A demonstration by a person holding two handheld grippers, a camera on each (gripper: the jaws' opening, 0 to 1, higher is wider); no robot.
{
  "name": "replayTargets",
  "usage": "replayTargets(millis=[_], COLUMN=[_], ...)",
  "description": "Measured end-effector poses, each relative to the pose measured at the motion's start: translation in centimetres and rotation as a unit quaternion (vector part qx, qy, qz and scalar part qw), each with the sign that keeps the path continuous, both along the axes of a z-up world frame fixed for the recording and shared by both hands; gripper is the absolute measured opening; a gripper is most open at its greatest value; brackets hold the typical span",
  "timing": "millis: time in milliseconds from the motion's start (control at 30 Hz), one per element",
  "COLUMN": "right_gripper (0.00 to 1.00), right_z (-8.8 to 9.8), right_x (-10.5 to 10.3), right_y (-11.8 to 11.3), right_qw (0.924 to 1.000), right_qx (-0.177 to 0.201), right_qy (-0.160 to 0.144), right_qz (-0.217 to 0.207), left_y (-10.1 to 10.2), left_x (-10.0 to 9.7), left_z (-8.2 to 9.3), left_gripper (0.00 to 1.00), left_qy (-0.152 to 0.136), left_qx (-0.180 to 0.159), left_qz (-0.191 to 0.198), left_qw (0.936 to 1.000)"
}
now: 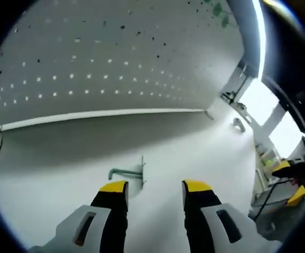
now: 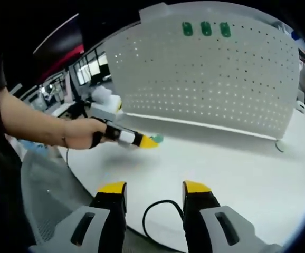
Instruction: Insert the hook assembly into the mounting plate slot until the hook locks in place.
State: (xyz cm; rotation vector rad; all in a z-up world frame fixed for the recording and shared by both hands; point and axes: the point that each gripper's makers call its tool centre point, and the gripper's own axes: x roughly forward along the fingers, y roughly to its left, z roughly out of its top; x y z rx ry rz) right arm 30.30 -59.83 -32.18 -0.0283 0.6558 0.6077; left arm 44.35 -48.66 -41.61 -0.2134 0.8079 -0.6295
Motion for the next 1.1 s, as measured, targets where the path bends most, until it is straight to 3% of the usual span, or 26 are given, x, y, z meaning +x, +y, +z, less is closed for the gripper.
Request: replayTargets(millis=[267, 633, 1100], right_gripper=[0.4, 0.39, 0.39], right_z=[-0.4, 0.0, 0.0], right_x=[-0.2, 0.3, -0.1], right_y=[0.0, 0.2, 0.2], right_qw=[0.9999, 1.0, 0.9999], right_qx=[0.0, -0.003, -0.01], right_qy=[0.008, 0.003, 0.004], right_qz=[-0.006, -0.004, -0.001], left_y=[0.5, 0.4, 1.4], left_x=[1.0, 1.2, 1.4], left_z=[-0.1, -0.7, 0.3], left_gripper=[0.26, 0.06, 0.03], left_qy=[-0.008, -0.01, -0.023], left_qx=[0.006, 0.022, 0.021], left_qz=[0.021, 0.01, -0.005], left_qw=[0.9997, 0.9997, 0.9995])
